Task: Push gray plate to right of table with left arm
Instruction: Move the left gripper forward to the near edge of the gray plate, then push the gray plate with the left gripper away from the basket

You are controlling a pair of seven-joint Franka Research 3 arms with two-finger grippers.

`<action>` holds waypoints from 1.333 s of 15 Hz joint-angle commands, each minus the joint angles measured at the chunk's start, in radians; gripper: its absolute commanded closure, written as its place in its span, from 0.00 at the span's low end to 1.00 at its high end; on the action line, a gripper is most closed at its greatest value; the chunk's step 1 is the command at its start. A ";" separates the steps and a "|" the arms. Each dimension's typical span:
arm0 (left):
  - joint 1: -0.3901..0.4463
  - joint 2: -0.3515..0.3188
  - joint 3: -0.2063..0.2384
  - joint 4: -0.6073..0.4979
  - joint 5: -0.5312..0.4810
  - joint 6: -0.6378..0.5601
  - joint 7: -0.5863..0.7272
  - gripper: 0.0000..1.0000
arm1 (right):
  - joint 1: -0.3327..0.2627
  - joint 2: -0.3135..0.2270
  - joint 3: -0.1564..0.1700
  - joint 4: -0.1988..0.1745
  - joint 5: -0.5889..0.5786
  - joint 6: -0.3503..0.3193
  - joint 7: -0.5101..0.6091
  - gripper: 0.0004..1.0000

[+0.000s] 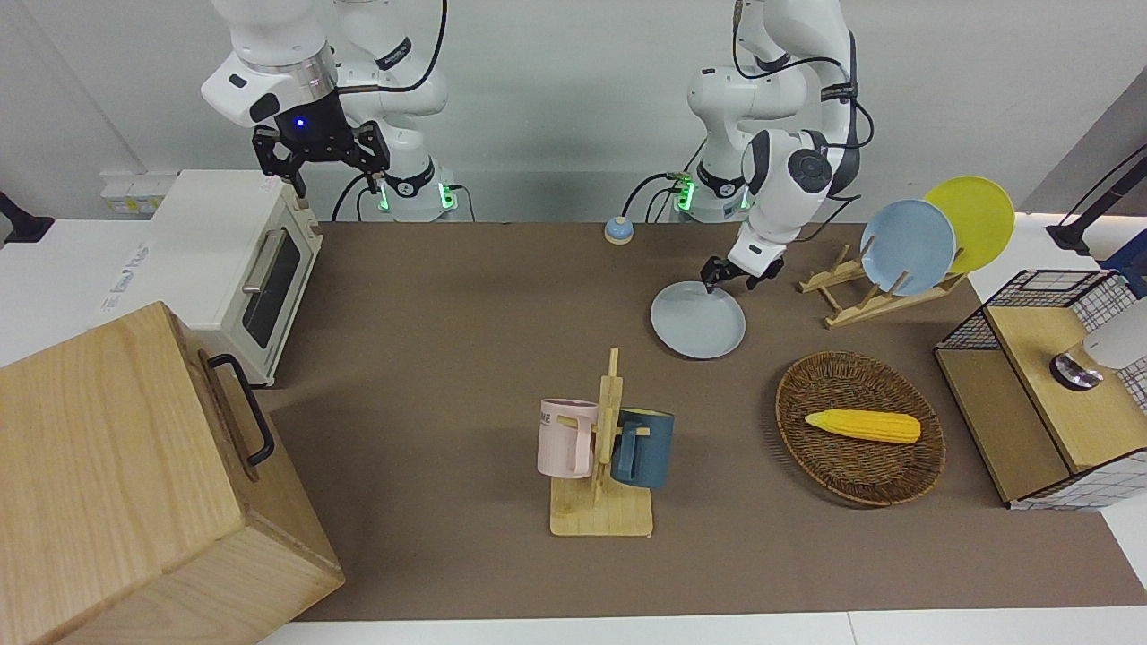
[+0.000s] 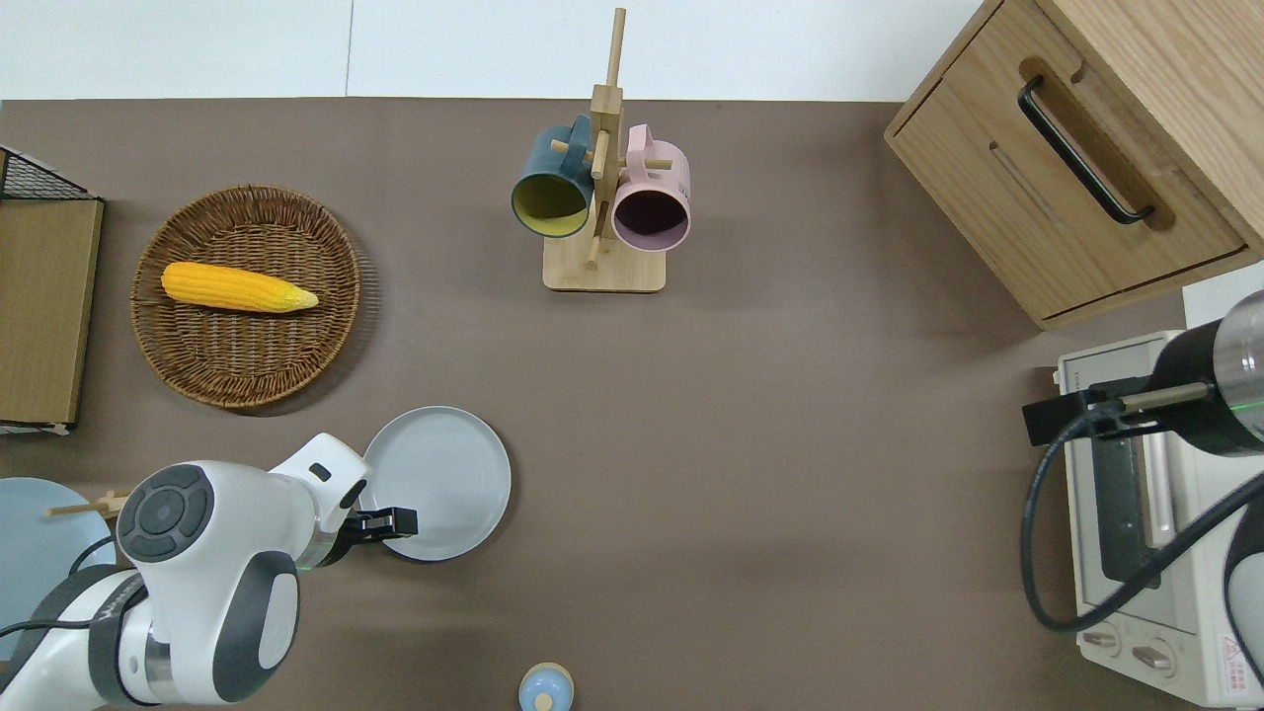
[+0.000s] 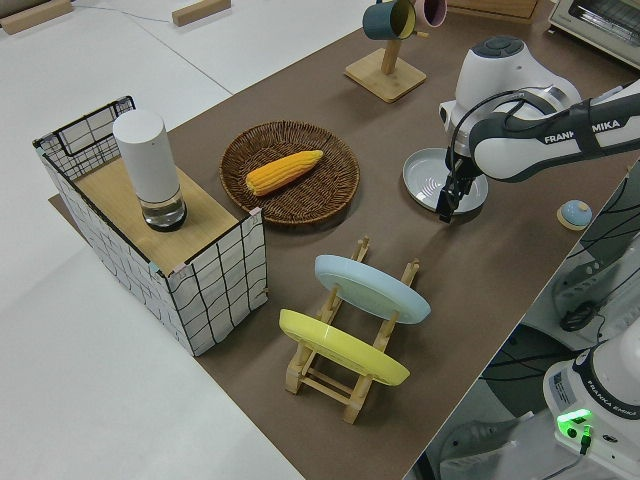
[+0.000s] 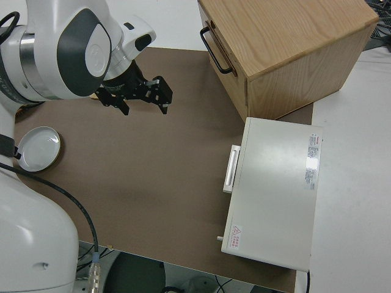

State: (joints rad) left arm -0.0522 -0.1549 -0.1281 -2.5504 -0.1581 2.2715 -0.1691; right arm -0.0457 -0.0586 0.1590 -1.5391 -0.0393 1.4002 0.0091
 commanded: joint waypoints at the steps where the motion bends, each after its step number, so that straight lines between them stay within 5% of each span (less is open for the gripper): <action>1: -0.003 0.028 0.012 -0.008 -0.017 0.042 0.007 0.14 | -0.008 -0.010 0.005 -0.004 0.001 -0.012 -0.008 0.00; 5: -0.001 0.064 0.021 -0.007 -0.020 0.083 0.008 0.48 | -0.008 -0.010 0.005 -0.004 0.001 -0.012 -0.008 0.00; 8: 0.000 0.071 0.022 -0.001 -0.052 0.086 0.010 0.99 | -0.008 -0.010 0.005 -0.004 0.001 -0.012 -0.008 0.00; 16: -0.023 0.101 0.004 0.033 -0.136 0.109 -0.016 1.00 | -0.008 -0.010 0.005 -0.004 0.001 -0.012 -0.008 0.00; 20: -0.096 0.106 -0.013 0.045 -0.149 0.140 -0.133 1.00 | -0.008 -0.010 0.005 -0.004 0.001 -0.012 -0.008 0.00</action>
State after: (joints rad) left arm -0.0795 -0.0855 -0.1343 -2.5225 -0.2893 2.3664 -0.2107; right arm -0.0457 -0.0586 0.1590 -1.5391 -0.0393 1.4002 0.0091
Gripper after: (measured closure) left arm 0.960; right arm 0.004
